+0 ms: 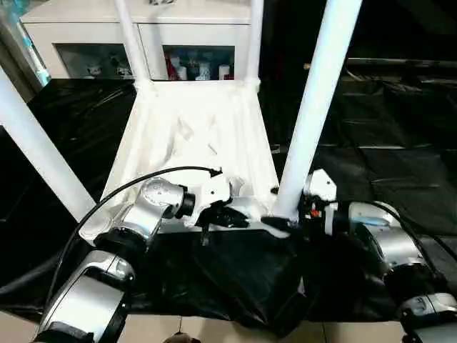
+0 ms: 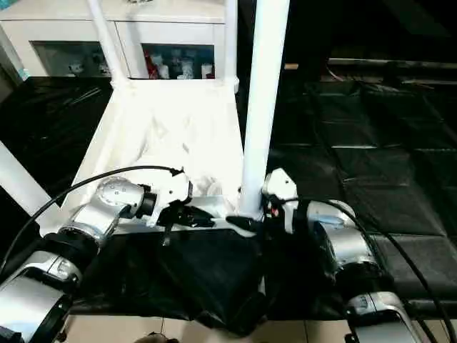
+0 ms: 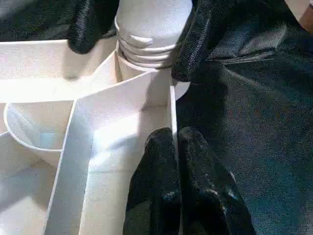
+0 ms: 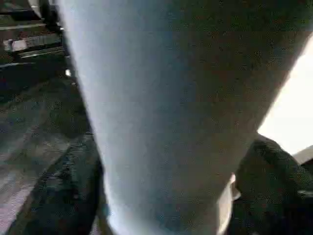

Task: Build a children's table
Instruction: Rotate leg to tighten

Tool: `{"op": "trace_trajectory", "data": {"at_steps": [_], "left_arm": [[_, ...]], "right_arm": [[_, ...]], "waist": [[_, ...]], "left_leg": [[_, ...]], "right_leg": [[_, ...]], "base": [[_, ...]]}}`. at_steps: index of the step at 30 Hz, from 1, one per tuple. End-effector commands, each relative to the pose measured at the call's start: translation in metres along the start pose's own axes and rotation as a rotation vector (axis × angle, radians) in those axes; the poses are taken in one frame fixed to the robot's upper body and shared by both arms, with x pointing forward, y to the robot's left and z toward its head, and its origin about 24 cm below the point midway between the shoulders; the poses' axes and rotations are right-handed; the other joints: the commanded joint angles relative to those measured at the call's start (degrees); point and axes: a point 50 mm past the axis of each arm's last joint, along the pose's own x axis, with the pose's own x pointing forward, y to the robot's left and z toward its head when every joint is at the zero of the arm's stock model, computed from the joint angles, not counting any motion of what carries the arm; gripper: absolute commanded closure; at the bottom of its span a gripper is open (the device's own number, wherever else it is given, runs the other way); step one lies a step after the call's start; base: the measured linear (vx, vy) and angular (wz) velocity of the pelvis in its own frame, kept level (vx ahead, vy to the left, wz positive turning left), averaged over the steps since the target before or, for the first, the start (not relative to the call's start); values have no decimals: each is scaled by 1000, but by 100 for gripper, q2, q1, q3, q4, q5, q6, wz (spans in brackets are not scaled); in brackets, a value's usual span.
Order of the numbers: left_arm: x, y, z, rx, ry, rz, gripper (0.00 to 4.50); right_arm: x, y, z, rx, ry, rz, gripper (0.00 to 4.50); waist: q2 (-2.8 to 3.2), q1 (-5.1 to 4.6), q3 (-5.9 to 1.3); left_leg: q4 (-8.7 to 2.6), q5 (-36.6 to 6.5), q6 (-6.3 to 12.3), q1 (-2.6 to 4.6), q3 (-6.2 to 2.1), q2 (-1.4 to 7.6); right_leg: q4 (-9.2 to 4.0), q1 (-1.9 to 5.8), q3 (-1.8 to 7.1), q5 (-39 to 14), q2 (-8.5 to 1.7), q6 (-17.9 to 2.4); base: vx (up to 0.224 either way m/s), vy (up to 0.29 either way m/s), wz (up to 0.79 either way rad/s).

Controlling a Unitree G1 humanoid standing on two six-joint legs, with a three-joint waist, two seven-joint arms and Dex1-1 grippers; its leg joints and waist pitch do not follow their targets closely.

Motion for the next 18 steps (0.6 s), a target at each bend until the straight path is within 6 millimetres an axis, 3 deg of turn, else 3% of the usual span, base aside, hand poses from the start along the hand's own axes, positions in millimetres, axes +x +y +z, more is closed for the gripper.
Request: {"op": "trace_trajectory", "data": {"at_steps": [1, 4, 5, 9, 13, 14, 17, 18], "left_arm": [[5, -6, 2, -5, -42, -43, 450], [4, -6, 2, -10, -47, -42, 450], [4, -6, 2, -11, -49, -38, 450], [5, -4, 2, -35, -67, 0, 450], [9, 3, 0, -60, -39, 100, 450], [15, 11, 1, -92, -30, 207, 450], [27, 18, 6, -114, -30, 309, 450], [31, 19, 7, -119, -26, 333, 450]], "right_arm": [[-3, -1, 1, 1, -2, -4, 115], [-2, 1, 2, 15, -13, 15, 134], [-2, 1, 2, 22, -18, 16, 144], [2, 3, -2, 66, -39, -7, 169], [7, -2, -14, 114, -5, -153, 173], [12, -8, -25, 174, 21, -352, 175], [20, -13, -32, 251, 25, -545, 175], [22, -14, -33, 268, 23, -585, 175]], "waist": [[-110, -9, -358], [-110, -9, -372], [-139, -13, -370], [-131, -6, -363], [-133, -53, -340], [-133, -81, -329], [-119, -186, -298], [-137, -207, -299]], "left_leg": [[-386, -772, 550, 116, -193, 433], [-366, -597, 666, 98, -190, 428], [-364, -599, 697, 97, -185, 420], [-363, -652, 687, 103, -182, 414], [-392, -828, 508, 111, -193, 405], [-395, -914, 419, 121, -201, 394], [-440, -1292, 128, 155, -240, 369], [-439, -1345, 122, 163, -237, 364]], "right_leg": [[-394, 275, 303, -811, -504, -1427], [-354, 282, 294, -481, -498, -1495], [-356, 281, 289, -466, -491, -1497], [-379, 274, 290, -647, -496, -1459], [-425, 254, 296, -1039, -498, -1370], [-456, 240, 301, -1268, -504, -1307], [-556, 238, 299, -2066, -523, -1115], [-573, 233, 308, -2117, -511, -1074]], "base": [[0, 0, 0], [0, 0, 0], [0, 0, 0], [0, 0, 0], [0, 0, 0], [0, 0, 0], [0, 0, 0], [0, 0, 0]]}}
